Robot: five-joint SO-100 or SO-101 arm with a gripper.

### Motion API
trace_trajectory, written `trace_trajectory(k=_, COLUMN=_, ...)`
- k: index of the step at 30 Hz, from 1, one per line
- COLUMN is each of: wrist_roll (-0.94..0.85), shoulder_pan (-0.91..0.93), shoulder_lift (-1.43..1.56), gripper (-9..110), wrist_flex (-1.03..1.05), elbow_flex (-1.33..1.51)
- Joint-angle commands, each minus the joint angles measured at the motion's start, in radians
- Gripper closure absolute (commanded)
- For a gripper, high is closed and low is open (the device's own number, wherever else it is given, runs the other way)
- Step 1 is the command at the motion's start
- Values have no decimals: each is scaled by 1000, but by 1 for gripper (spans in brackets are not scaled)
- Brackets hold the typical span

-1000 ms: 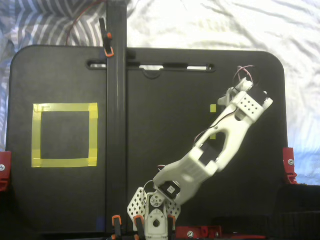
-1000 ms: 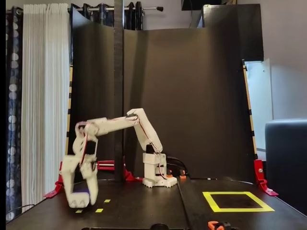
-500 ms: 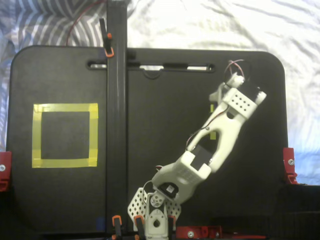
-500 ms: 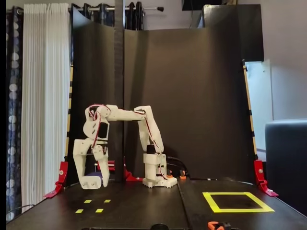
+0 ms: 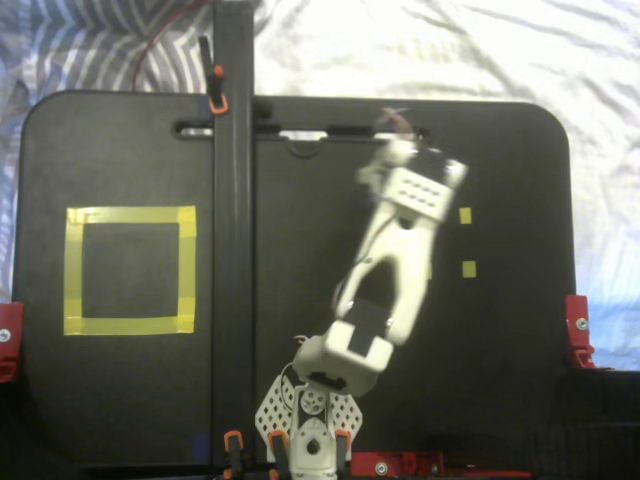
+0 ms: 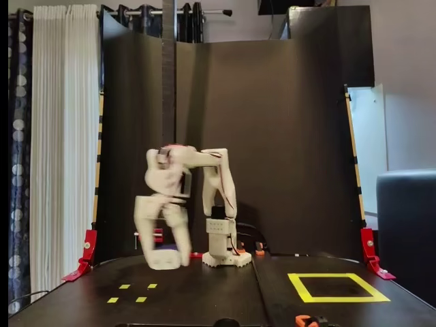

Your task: Grasp a block and put it in the designated area.

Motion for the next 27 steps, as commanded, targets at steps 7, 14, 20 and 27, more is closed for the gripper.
trace_trajectory(k=7, wrist_roll=238, shoulder_pan=-255, shoulder_lift=86, gripper=79, wrist_flex=55, elbow_flex=5)
trace_trajectory(k=14, wrist_roll=405, shoulder_pan=-442, shoulder_lift=86, gripper=79, wrist_flex=78, elbow_flex=6)
trace_trajectory(k=20, wrist_roll=541, shoulder_pan=-601, shoulder_lift=86, gripper=79, wrist_flex=95, elbow_flex=6)
trace_trajectory(k=27, wrist_roll=693, shoulder_pan=-781, shoulder_lift=83, gripper=79, wrist_flex=126, elbow_flex=8)
